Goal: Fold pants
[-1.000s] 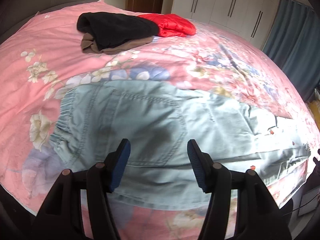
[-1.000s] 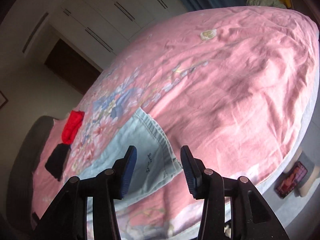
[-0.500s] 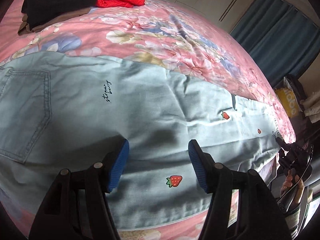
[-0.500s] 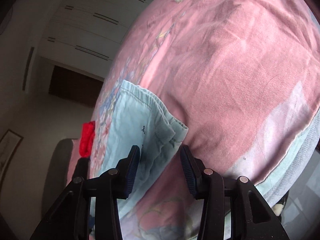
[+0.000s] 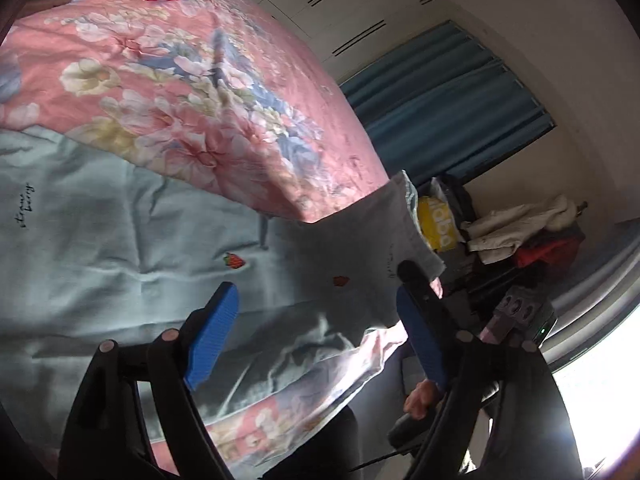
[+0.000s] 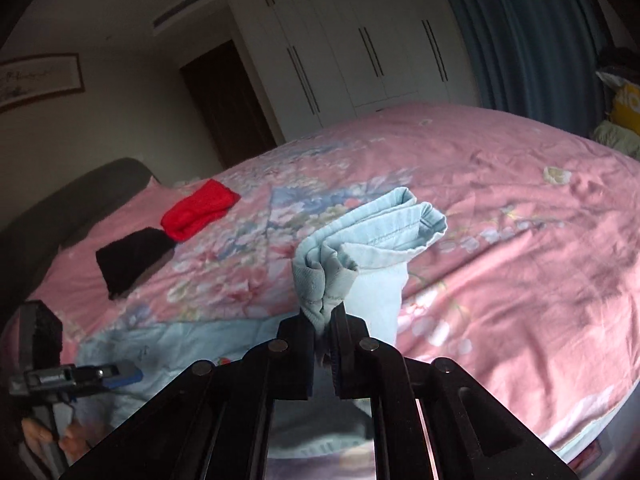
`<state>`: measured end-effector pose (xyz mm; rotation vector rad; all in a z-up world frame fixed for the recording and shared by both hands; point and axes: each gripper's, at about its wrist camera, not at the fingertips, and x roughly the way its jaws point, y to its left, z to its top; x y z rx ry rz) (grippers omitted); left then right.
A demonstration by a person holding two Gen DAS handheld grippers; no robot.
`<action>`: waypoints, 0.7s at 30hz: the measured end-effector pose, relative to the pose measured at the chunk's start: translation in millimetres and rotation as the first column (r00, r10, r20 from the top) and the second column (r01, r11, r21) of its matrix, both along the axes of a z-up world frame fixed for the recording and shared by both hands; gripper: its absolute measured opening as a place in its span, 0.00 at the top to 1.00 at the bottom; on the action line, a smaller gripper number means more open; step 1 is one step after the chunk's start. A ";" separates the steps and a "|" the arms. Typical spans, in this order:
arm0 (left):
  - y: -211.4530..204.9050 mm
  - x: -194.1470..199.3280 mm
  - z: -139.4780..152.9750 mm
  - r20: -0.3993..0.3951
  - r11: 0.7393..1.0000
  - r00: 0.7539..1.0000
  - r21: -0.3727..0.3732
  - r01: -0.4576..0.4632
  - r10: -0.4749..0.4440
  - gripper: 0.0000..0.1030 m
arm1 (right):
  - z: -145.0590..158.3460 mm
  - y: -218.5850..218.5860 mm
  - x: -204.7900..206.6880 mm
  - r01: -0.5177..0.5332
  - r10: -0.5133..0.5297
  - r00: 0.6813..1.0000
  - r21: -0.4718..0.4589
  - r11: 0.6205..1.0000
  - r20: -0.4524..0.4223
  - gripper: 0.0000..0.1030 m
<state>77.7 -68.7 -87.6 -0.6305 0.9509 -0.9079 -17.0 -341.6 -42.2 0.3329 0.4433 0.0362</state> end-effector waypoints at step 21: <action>35.4 26.1 -22.1 -0.034 0.997 0.996 -0.008 -0.083 0.082 0.92 | -38.1 159.3 1.9 -0.378 0.365 0.925 -0.365 0.851 -0.107 0.91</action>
